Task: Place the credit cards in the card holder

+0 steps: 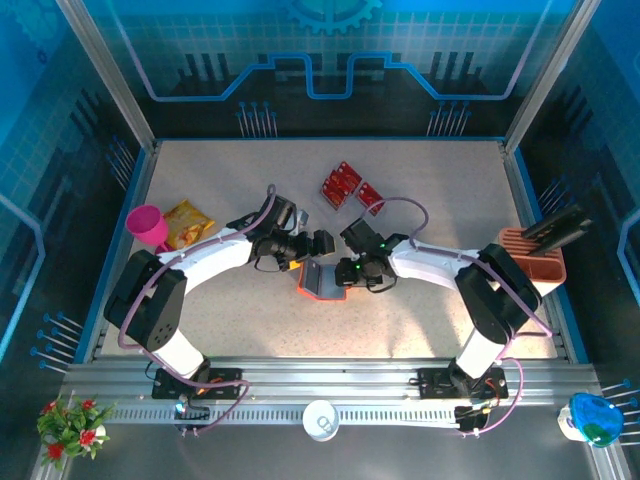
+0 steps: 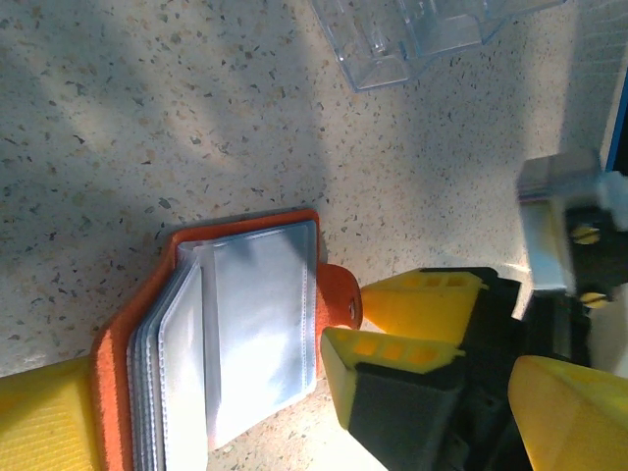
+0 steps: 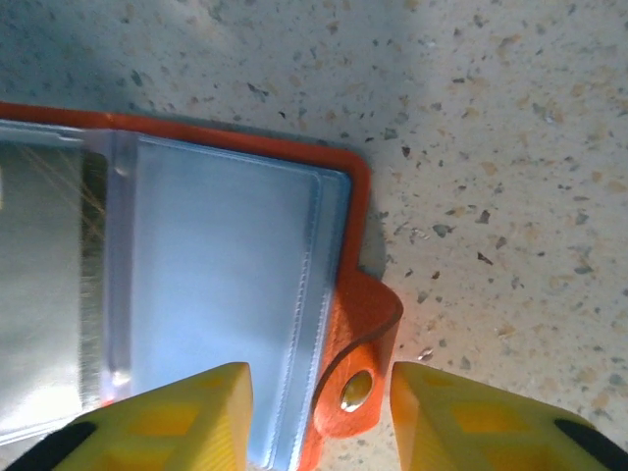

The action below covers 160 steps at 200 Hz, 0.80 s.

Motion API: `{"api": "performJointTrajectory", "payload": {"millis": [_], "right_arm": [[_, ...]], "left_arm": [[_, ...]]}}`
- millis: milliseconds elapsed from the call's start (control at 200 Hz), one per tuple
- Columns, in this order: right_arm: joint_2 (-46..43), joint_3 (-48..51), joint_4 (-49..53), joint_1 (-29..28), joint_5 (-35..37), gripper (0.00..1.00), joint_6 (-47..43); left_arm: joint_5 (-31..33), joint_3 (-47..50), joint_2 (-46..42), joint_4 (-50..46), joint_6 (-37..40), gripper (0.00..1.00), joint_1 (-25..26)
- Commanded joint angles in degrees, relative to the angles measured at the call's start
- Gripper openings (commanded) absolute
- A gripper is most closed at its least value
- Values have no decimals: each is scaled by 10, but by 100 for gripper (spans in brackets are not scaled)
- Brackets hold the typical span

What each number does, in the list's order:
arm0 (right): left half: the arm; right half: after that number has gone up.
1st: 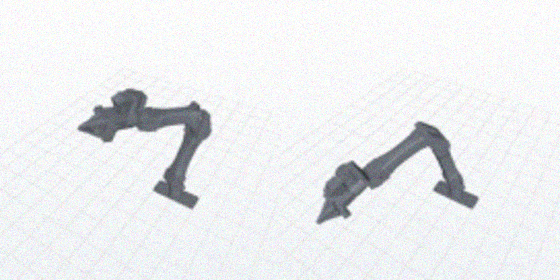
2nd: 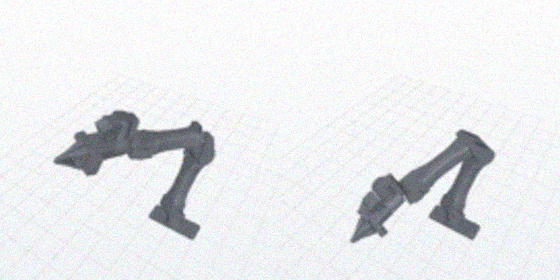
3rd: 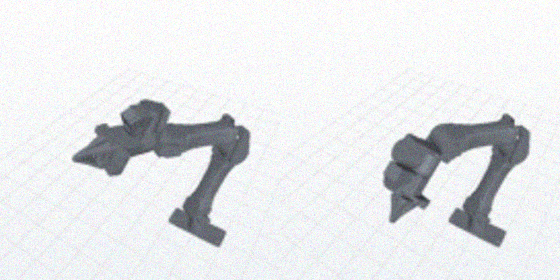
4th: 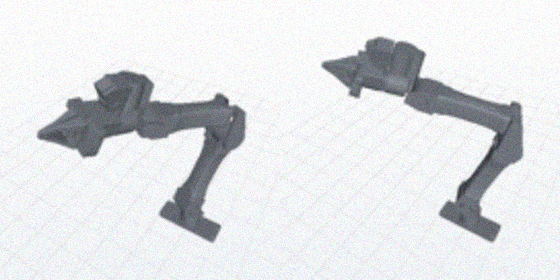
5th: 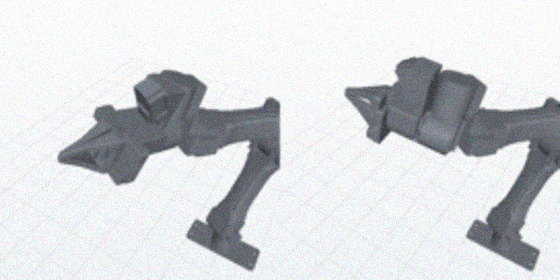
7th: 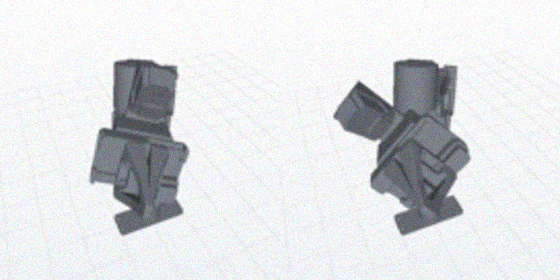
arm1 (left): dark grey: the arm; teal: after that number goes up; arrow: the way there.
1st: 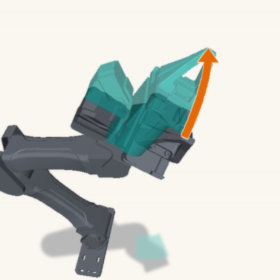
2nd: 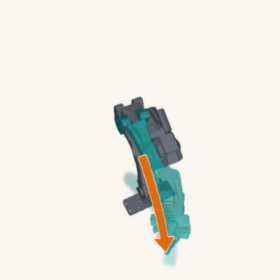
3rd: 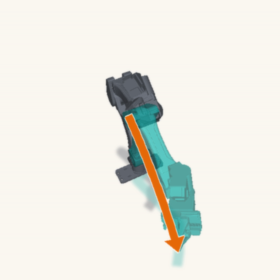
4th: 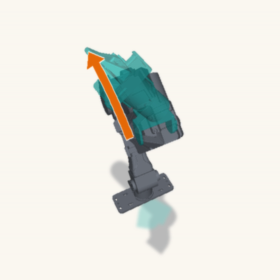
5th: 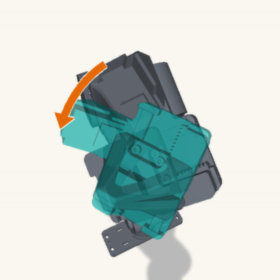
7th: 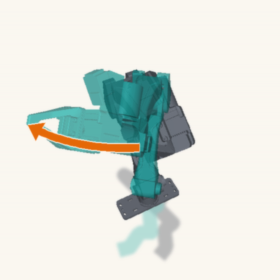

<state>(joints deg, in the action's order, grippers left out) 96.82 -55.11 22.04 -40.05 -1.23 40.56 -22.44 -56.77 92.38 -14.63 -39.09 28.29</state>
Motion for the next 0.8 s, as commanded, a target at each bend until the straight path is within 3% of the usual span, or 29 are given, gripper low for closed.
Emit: {"api": "performJointTrajectory", "payload": {"millis": [0, 195, 445, 795], "right_arm": [[9, -14, 9, 11, 12, 32, -18], [8, -13, -16, 18, -23, 0, -30], [8, 40, -188, 20, -144, 0, 22], [6, 99, -252, 47, -160, 0, 70]], "left_arm": [[-17, -2, -2, 2, 2, 99, 1], [-17, 1, -5, 3, 1, 99, 1], [-19, 3, -14, 5, -5, 99, 1], [-34, -21, -4, 17, -22, 99, 2]]}}
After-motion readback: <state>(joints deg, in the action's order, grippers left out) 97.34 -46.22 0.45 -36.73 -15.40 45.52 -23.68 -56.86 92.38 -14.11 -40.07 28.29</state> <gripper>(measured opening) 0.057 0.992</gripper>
